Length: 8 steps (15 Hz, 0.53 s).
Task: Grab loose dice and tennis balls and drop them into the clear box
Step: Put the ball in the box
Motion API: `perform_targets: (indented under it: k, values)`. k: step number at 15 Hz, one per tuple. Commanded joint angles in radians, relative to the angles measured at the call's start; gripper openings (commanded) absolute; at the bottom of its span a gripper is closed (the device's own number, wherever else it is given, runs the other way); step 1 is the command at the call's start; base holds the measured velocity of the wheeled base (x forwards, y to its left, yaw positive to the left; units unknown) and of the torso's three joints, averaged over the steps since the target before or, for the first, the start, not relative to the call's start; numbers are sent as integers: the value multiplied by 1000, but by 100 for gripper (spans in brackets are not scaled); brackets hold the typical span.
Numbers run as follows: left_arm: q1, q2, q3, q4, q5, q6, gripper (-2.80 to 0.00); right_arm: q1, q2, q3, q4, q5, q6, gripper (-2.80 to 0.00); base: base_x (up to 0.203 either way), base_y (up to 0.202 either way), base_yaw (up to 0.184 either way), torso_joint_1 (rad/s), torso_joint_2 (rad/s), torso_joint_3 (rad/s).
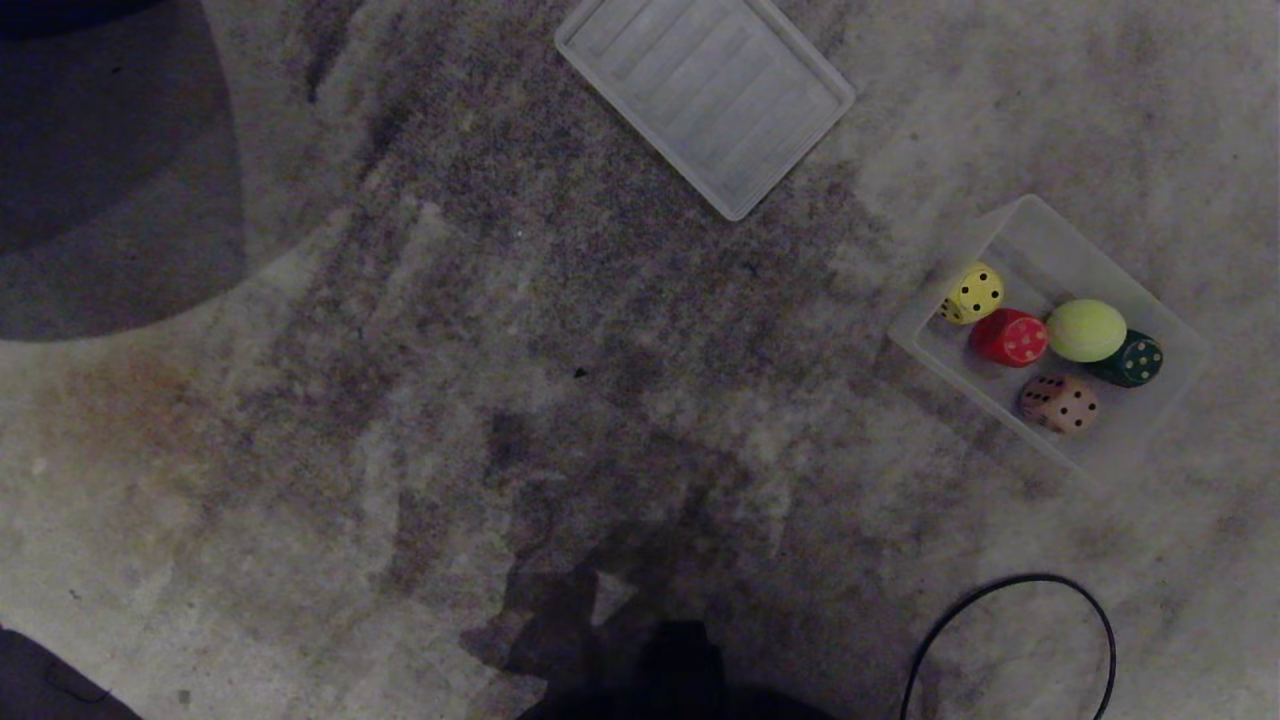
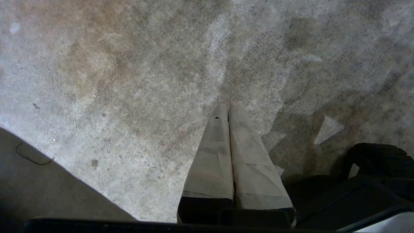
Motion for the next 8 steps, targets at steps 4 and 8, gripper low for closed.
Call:
perform_targets:
  k: [4,8]
  values:
    - [0,2,2,0,1,-2,-280,0,36,-69,30,-9,5,-280,0,0,0,0,0,0]
    - [1,2,2,0,1,-2,-280,-16,404,-260,43,-11,87,-280,0,0,0,0,0,0]
